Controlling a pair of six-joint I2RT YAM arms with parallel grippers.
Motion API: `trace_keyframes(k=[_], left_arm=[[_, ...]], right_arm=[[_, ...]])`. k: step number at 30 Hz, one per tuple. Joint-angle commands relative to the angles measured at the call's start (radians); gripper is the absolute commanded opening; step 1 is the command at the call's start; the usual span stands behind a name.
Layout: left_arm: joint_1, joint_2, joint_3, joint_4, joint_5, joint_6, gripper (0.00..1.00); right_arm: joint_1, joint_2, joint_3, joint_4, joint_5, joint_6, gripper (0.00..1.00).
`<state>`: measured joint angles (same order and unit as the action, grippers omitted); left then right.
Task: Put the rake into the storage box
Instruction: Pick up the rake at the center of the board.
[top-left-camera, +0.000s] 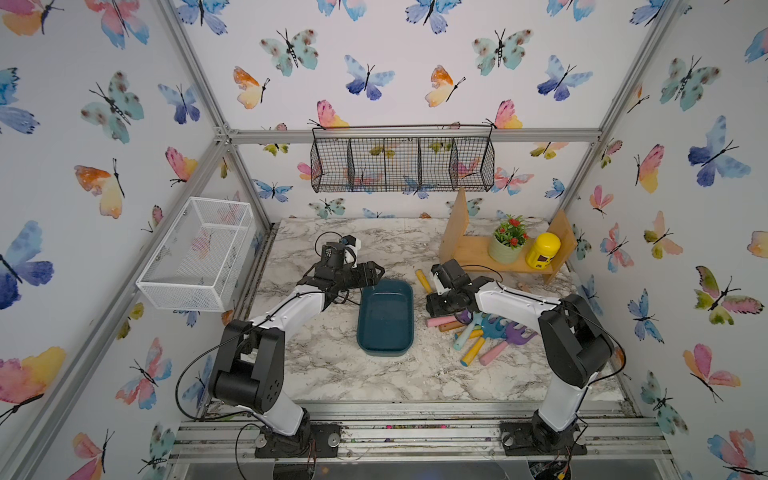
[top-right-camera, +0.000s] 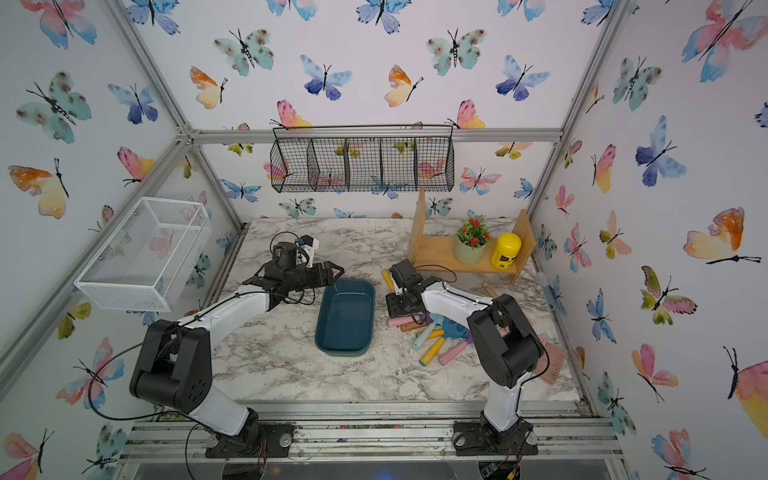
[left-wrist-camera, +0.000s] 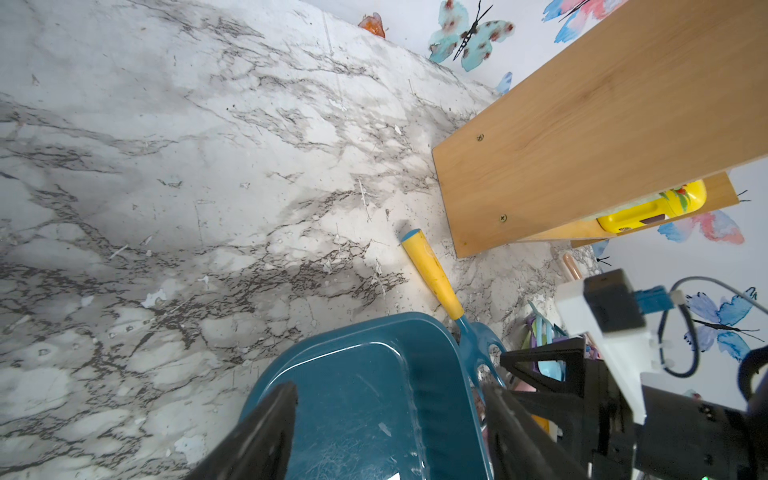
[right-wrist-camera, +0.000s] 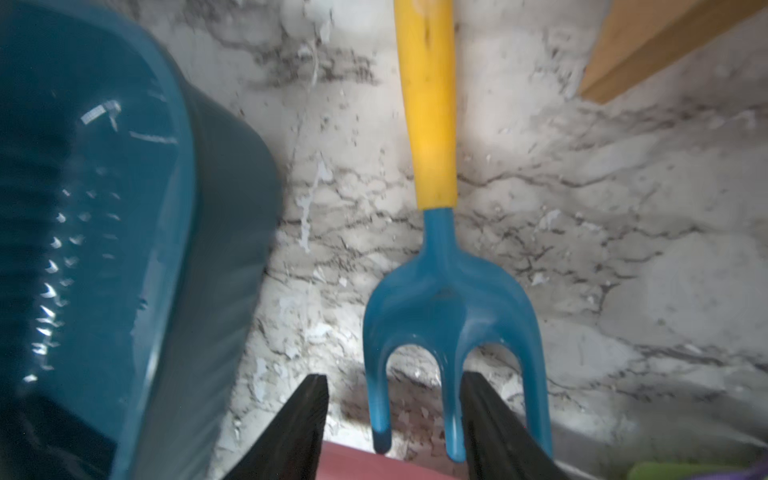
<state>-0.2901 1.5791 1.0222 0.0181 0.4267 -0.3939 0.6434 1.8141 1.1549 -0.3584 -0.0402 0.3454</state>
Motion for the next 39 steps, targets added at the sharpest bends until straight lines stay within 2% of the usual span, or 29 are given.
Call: trace_keyframes(k=[1, 6, 15, 18, 20, 23, 33, 39], left_arm=[[-0.004, -0.034, -0.015, 0.012, 0.026, -0.005, 0.74], [-0.004, -0.022, -0.014, 0.014, 0.026, -0.010, 0.75], [-0.004, -0.027, -0.019, 0.015, 0.026, -0.010, 0.75], [-0.003, -0.027, -0.018, 0.013, 0.027, -0.010, 0.76], [-0.004, -0.027, -0.019, 0.011, 0.027, -0.011, 0.76], [-0.004, -0.032, -0.025, 0.011, 0.028, -0.008, 0.76], [-0.022, -0.033, -0.028, 0.019, 0.047, 0.008, 0.78], [-0.057, -0.025, -0.008, 0.027, 0.100, 0.019, 0.80]], right_arm=[[0.007, -0.029, -0.046, -0.039, -0.025, -0.016, 0.63], [0.007, -0.010, -0.065, -0.026, -0.020, -0.024, 0.64], [0.007, 0.071, -0.058, 0.034, 0.003, -0.013, 0.56], [0.007, 0.100, -0.031, 0.033, 0.006, -0.010, 0.47], [0.007, 0.112, -0.014, 0.026, 0.007, -0.007, 0.33], [0.007, 0.101, -0.011, 0.024, 0.005, -0.005, 0.20], [0.007, -0.002, 0.045, -0.016, -0.002, -0.002, 0.17], [0.007, -0.099, 0.063, 0.025, -0.090, 0.019, 0.15]])
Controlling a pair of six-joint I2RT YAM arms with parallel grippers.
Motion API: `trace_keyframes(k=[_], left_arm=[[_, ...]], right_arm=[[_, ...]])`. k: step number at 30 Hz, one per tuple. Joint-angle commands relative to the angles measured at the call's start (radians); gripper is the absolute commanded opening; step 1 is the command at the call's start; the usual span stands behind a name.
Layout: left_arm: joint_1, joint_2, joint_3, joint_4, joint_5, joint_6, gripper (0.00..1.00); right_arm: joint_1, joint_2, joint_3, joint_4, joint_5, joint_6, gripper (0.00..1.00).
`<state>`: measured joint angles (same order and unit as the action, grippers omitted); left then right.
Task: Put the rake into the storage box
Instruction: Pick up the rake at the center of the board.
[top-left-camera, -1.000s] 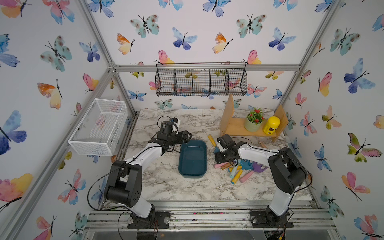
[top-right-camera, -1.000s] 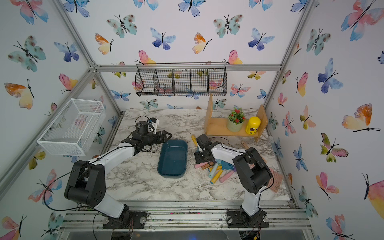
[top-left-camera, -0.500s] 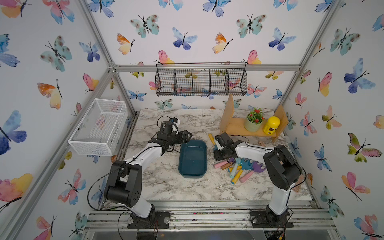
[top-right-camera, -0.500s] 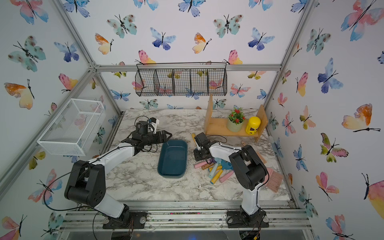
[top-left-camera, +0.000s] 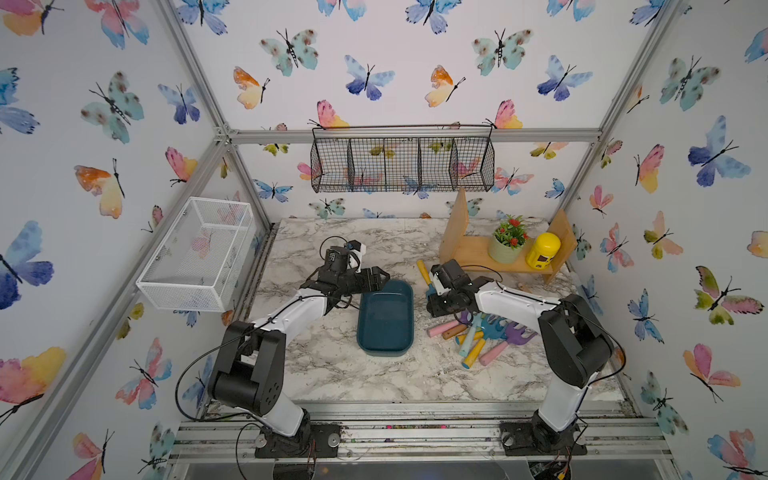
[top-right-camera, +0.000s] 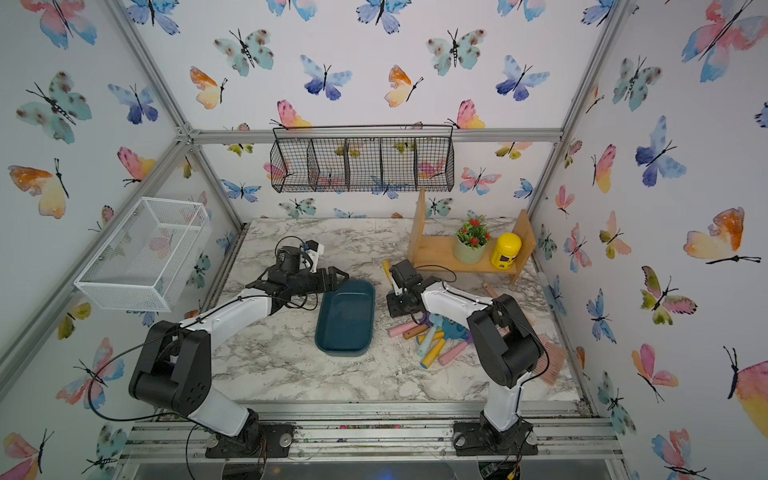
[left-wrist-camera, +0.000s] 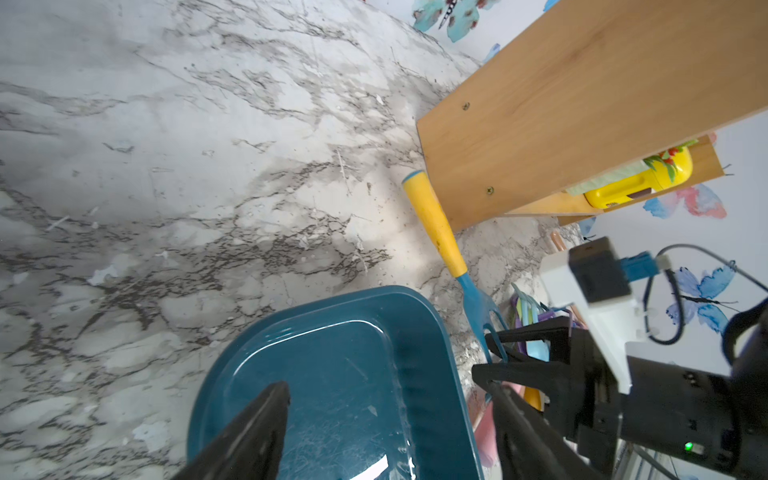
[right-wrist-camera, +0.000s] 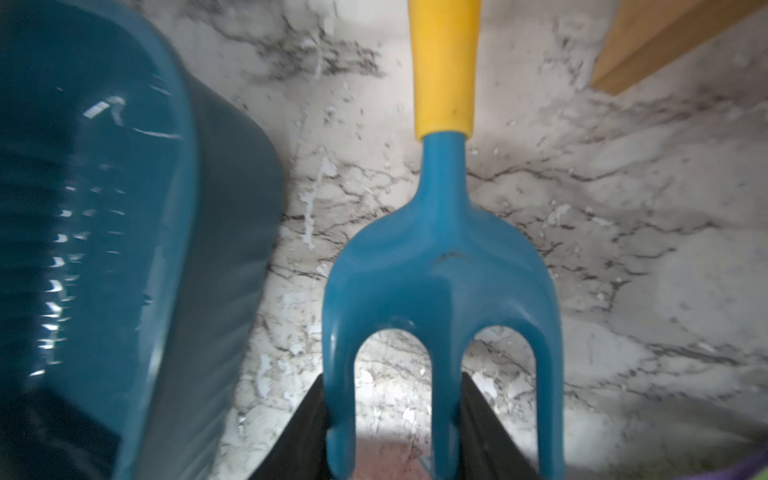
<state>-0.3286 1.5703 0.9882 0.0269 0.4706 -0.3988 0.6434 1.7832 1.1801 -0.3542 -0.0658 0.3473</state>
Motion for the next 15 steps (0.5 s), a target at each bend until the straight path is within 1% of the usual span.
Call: trace_keyframes(k=[1, 5, 9, 15], left_arm=[[-0.023, -0.015, 0.031, 0.019, 0.057, 0.025, 0.81], [-0.034, -0.008, 0.051, 0.034, 0.086, 0.005, 0.81], [-0.034, 0.000, 0.063, 0.083, 0.127, -0.033, 0.82], [-0.035, 0.028, 0.080, 0.145, 0.156, -0.075, 0.82]], right_arm=[[0.007, -0.081, 0.038, 0.028, -0.079, 0.020, 0.15], [0.007, -0.122, 0.042, 0.065, -0.190, 0.024, 0.14], [0.010, -0.128, 0.050, 0.082, -0.307, 0.017, 0.14], [0.037, -0.134, 0.039, 0.082, -0.355, -0.015, 0.12]])
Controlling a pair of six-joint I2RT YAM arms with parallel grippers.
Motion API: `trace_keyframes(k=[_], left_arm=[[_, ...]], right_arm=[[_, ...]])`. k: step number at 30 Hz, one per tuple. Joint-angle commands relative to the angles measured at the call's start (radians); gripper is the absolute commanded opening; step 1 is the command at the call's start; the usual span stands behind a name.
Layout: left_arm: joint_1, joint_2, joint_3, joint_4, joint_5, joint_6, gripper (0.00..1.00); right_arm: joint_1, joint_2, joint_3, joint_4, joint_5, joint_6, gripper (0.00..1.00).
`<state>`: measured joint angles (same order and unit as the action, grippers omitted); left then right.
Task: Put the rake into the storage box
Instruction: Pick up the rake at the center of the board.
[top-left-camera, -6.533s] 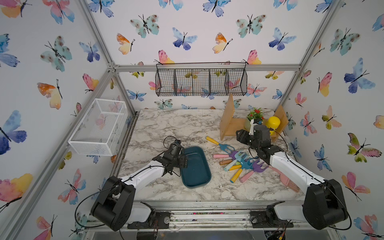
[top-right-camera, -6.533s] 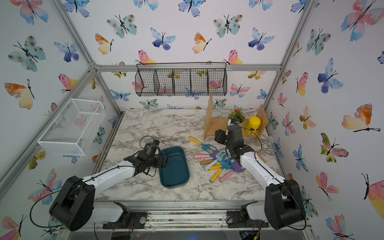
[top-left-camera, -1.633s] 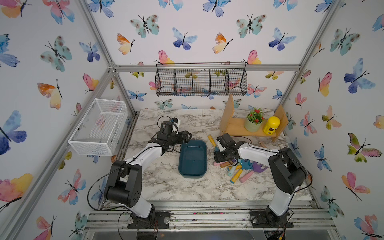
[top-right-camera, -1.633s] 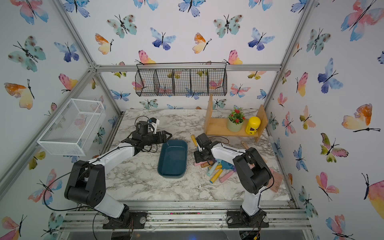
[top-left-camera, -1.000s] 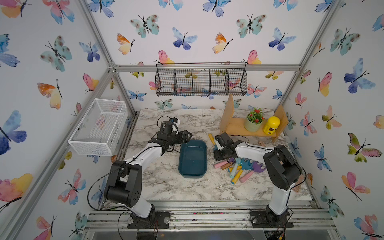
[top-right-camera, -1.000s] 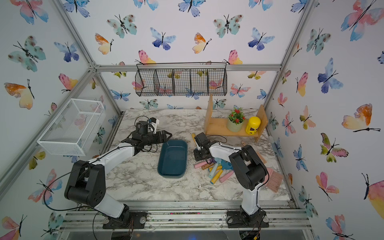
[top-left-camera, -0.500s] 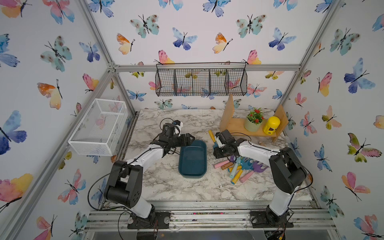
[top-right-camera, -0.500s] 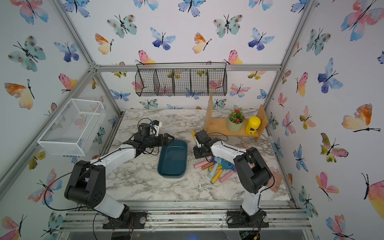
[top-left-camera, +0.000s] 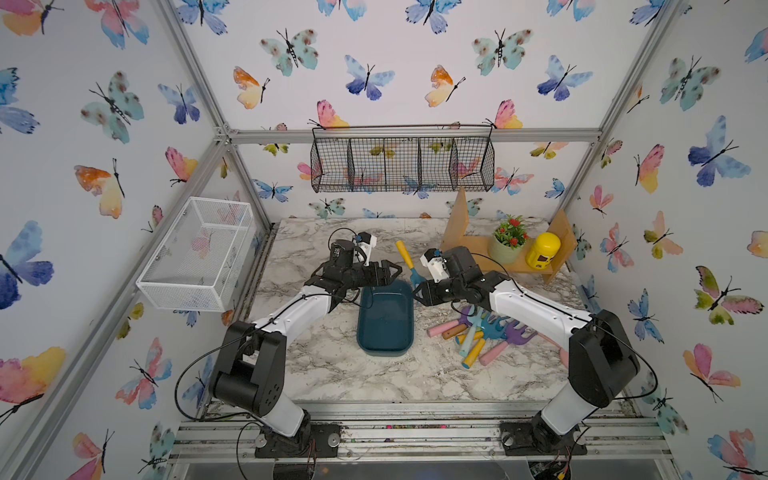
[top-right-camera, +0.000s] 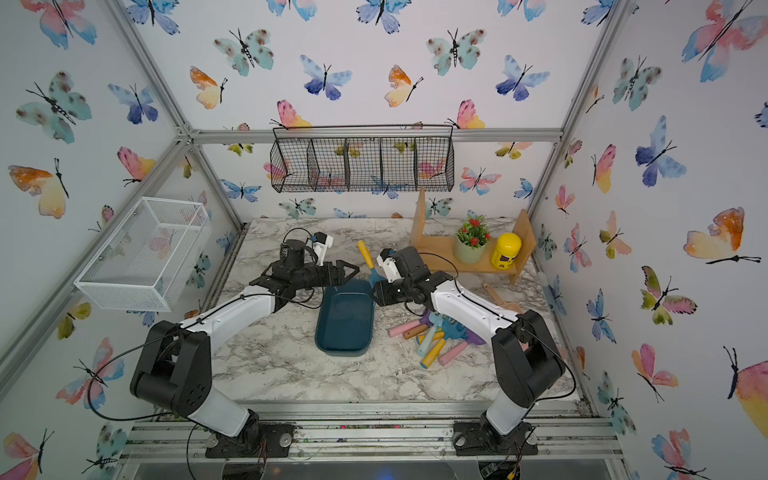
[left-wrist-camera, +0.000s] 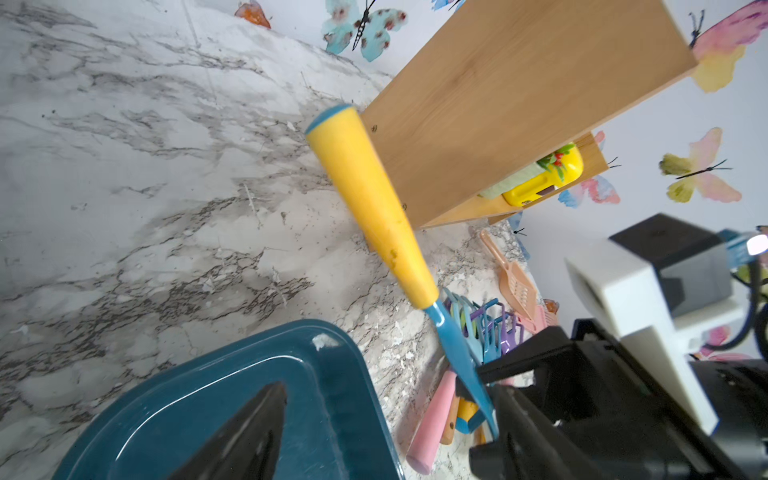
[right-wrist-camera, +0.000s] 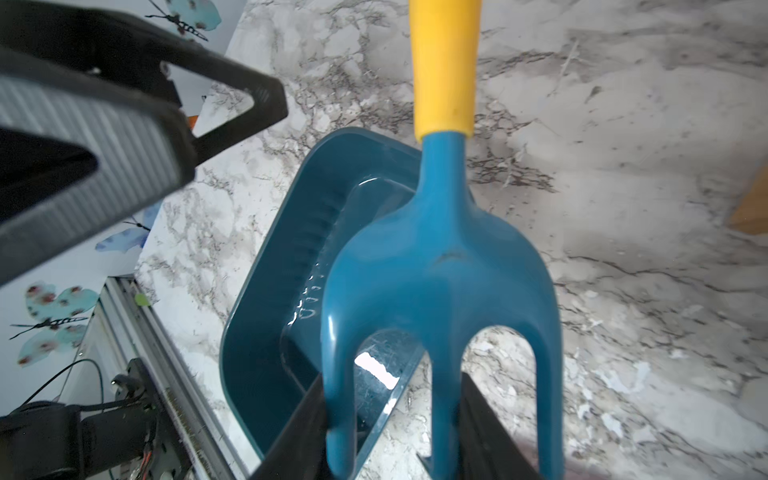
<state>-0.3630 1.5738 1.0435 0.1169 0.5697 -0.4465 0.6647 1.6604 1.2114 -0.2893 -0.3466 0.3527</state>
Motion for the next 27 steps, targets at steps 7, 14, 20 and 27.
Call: trace_keyframes(k=[7, 14, 20, 27], left_arm=[[0.001, 0.110, 0.063, 0.079, 0.053, -0.053, 0.81], [-0.001, 0.170, 0.101, 0.092, 0.074, -0.080, 0.56], [0.001, 0.117, 0.093, 0.040, 0.063, -0.053, 0.00], [-0.001, -0.010, 0.011, -0.126, 0.001, 0.056, 0.00]], right_arm=[[0.042, -0.039, -0.001, 0.027, -0.109, -0.035, 0.12], [0.071, -0.029, 0.039, 0.010, -0.080, -0.069, 0.12], [0.086, 0.015, 0.126, -0.051, 0.053, -0.089, 0.12], [0.087, 0.062, 0.260, -0.107, 0.320, -0.087, 0.81]])
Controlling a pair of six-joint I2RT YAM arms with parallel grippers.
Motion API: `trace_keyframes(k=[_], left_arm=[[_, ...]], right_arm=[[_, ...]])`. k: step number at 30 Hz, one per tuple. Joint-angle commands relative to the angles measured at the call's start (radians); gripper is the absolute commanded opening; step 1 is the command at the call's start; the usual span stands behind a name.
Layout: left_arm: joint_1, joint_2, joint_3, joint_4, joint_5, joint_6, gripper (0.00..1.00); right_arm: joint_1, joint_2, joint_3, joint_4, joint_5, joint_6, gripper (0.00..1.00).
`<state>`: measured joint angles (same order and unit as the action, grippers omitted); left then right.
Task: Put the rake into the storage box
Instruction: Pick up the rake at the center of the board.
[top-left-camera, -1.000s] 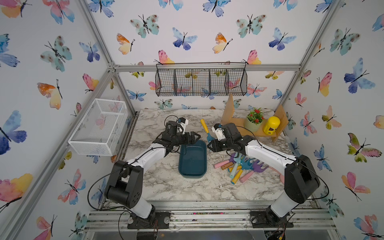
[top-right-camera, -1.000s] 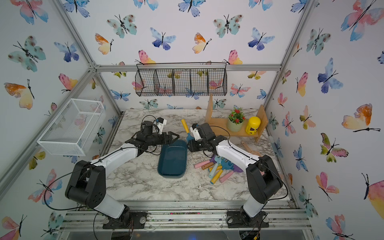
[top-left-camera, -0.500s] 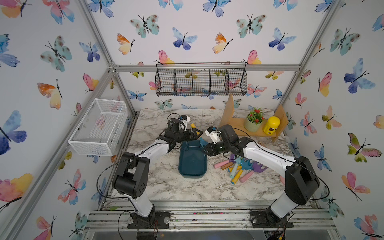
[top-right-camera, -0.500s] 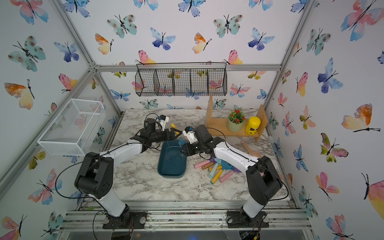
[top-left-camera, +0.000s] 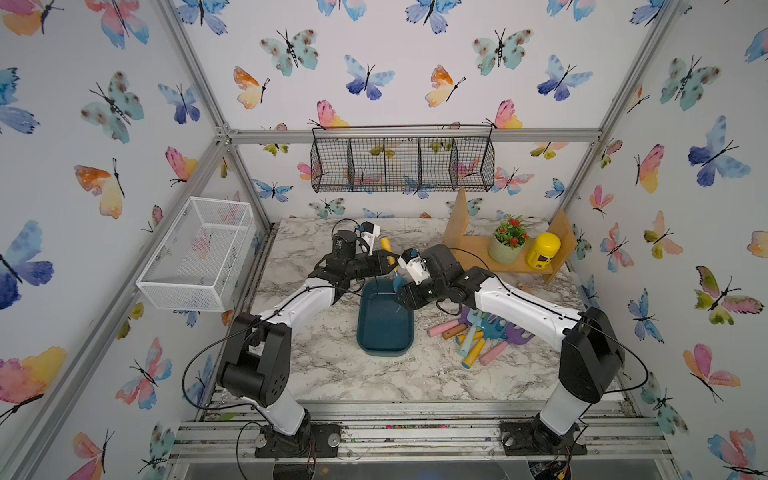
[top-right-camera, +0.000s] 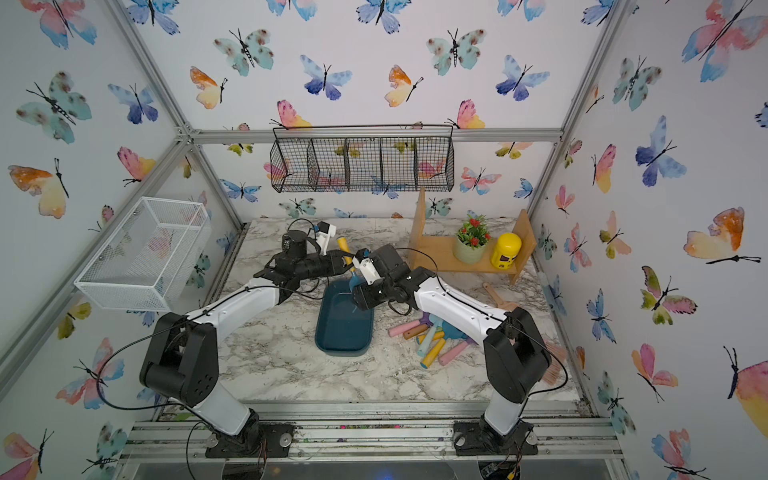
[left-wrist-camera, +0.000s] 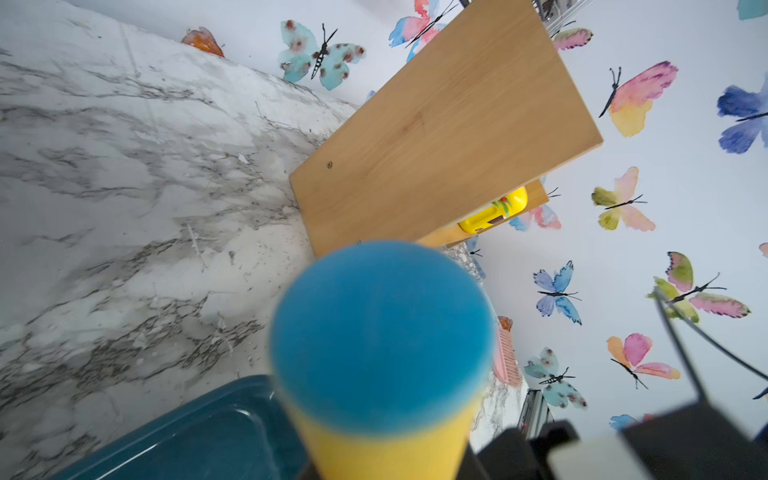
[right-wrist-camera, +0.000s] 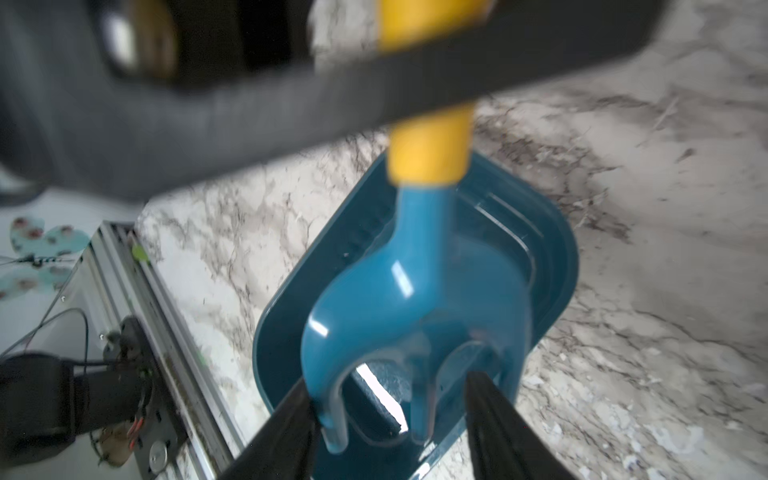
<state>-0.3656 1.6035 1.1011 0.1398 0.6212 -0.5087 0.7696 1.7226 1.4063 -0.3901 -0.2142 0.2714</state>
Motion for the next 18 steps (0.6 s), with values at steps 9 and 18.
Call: trace_keyframes(k=[9, 18], left_arm=[[-0.058, -0.044, -0.109, -0.337, -0.059, 0.226, 0.00], [-0.090, 0.073, -0.030, -0.434, -0.092, 0.268, 0.06]], right_arm=[[-0.018, 0.048, 0.224, -0.031, 0.475, -0.016, 0.86], [-0.018, 0.090, 0.254, -0.063, 0.492, -0.024, 0.86]])
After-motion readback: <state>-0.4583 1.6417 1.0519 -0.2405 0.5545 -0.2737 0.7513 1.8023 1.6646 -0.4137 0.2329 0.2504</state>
